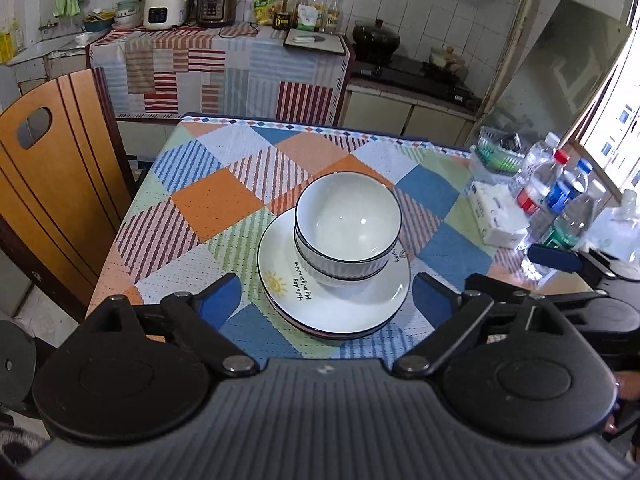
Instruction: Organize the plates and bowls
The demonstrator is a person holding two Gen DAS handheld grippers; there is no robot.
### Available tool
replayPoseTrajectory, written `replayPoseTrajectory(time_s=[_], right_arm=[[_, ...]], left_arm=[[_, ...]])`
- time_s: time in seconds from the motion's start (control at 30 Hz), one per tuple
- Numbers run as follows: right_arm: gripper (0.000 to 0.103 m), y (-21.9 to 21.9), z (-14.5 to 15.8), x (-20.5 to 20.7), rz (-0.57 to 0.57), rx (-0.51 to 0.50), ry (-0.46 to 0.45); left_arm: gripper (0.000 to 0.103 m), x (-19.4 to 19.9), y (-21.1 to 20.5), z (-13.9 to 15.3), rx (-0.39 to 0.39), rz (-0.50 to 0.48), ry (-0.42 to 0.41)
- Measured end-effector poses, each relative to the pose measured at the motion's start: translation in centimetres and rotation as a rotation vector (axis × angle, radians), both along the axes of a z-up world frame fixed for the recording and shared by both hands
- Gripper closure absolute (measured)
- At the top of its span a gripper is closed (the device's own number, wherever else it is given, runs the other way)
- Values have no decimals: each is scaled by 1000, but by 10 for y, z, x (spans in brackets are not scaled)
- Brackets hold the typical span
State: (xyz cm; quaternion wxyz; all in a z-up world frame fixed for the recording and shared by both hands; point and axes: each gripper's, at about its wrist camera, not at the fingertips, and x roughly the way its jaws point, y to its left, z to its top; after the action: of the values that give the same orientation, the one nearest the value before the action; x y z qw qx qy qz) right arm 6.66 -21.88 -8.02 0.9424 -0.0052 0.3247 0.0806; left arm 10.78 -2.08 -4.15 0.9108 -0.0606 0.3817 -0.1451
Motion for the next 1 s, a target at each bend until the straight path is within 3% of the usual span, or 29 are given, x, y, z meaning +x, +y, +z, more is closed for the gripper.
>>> replayPoseTrajectory(time_s=[0.27,0.4,0.6,0.73,1.0], right_arm=[[4,2,25,-45,-71,-14,-82],[4,4,31,-59,-82,-9,-72],[3,15,32,-71,-114,-115,-55],[3,17,31,-78,-112,-103,-39],[3,14,26,-83,-144,-95,-2]], left_arm=[[7,-30,8,7,27,47,-42],[3,-41,10,7,45,57,-60],[1,-54,8,5,85,77,-107],[0,-59,10,2,79,95,-122],[0,-65,16,-9,114,129,-76]])
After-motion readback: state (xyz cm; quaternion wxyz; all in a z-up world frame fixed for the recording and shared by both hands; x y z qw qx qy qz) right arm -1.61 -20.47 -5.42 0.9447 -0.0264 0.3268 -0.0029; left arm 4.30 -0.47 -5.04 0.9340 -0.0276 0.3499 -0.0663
